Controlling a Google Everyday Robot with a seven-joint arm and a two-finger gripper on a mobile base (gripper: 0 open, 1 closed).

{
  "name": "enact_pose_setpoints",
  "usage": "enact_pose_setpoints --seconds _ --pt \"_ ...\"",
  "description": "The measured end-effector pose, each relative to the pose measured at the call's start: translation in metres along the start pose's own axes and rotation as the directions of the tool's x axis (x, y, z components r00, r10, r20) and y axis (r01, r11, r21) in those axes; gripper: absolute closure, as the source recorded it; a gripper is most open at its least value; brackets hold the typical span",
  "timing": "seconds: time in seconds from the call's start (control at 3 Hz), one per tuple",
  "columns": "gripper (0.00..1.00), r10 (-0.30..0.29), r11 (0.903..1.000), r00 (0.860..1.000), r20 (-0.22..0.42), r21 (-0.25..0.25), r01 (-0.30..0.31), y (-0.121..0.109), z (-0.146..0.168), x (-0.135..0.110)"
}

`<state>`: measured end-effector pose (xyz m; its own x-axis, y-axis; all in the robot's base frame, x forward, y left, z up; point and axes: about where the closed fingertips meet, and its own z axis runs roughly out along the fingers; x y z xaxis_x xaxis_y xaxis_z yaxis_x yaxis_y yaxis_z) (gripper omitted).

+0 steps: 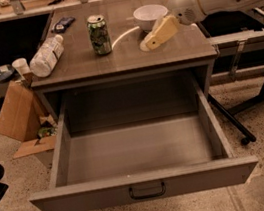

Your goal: Place green can into top drawer

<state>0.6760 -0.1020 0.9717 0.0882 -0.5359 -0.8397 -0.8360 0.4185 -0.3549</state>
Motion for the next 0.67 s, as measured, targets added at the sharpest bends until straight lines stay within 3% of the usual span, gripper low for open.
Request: enact_pose_setpoints --seconds 0.33,0.67 --pt "0.0 0.084 0.9961 0.995 0.061 -0.03 -0.083 -0.01 0.045 0.0" --pt "0.0 0.171 0.9845 0.978 0.117 -0.061 -0.164 -0.024 0.091 0.003"
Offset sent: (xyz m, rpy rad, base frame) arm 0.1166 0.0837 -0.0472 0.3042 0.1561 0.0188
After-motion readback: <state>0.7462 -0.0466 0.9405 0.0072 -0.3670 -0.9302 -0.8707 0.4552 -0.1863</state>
